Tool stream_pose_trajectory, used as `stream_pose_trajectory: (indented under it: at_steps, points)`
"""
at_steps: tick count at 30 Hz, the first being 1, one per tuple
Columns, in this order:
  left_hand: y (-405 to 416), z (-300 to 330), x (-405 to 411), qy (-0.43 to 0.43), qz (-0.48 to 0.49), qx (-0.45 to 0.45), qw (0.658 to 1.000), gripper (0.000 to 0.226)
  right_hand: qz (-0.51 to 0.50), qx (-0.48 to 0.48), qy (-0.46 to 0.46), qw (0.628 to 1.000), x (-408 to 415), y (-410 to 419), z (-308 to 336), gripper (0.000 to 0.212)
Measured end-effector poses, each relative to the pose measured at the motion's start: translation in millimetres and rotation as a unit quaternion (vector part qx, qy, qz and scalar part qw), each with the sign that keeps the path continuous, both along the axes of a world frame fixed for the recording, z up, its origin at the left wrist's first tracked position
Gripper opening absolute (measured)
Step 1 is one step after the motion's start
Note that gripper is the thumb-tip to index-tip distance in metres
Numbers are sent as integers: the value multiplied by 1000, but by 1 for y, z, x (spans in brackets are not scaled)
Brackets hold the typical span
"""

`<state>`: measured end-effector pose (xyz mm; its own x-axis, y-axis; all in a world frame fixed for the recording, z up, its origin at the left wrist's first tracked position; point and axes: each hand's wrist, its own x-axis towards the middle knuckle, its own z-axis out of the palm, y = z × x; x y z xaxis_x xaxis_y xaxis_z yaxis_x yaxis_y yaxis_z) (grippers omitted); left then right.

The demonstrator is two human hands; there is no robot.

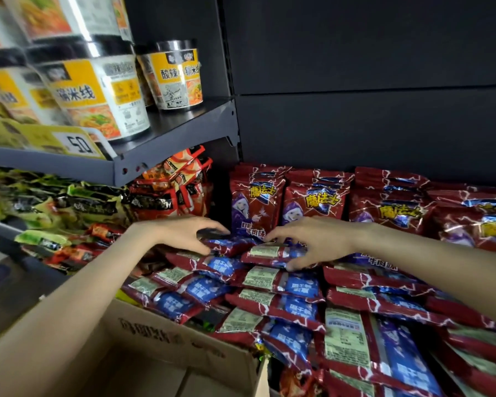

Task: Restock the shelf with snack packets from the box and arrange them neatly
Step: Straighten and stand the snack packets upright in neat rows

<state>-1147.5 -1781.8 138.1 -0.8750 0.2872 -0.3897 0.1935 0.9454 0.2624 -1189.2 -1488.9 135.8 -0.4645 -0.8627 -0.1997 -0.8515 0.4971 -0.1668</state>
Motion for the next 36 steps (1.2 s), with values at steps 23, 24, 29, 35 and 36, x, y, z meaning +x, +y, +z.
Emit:
stream_pose_trajectory:
  at_steps: [23, 24, 29, 35, 36]
  points:
    - [62, -13, -95, 408, -134, -66, 901, 47, -80, -171, 294, 937, -58, 46, -21, 66]
    - [63, -19, -93, 434, -135, -50, 889, 46, -69, -186, 295, 935, -56, 47, -23, 65]
    - [54, -45, -87, 431, -141, -46, 890, 70, -103, -172, 244, 949, -49, 35, -32, 65]
    - [39, -47, -100, 451, -241, -160, 844, 95, -167, -153, 258, 939, -55, 18, -41, 86]
    - [40, -46, -104, 452, -254, -161, 840, 98, -170, -162, 259, 937, -56, 16, -40, 81]
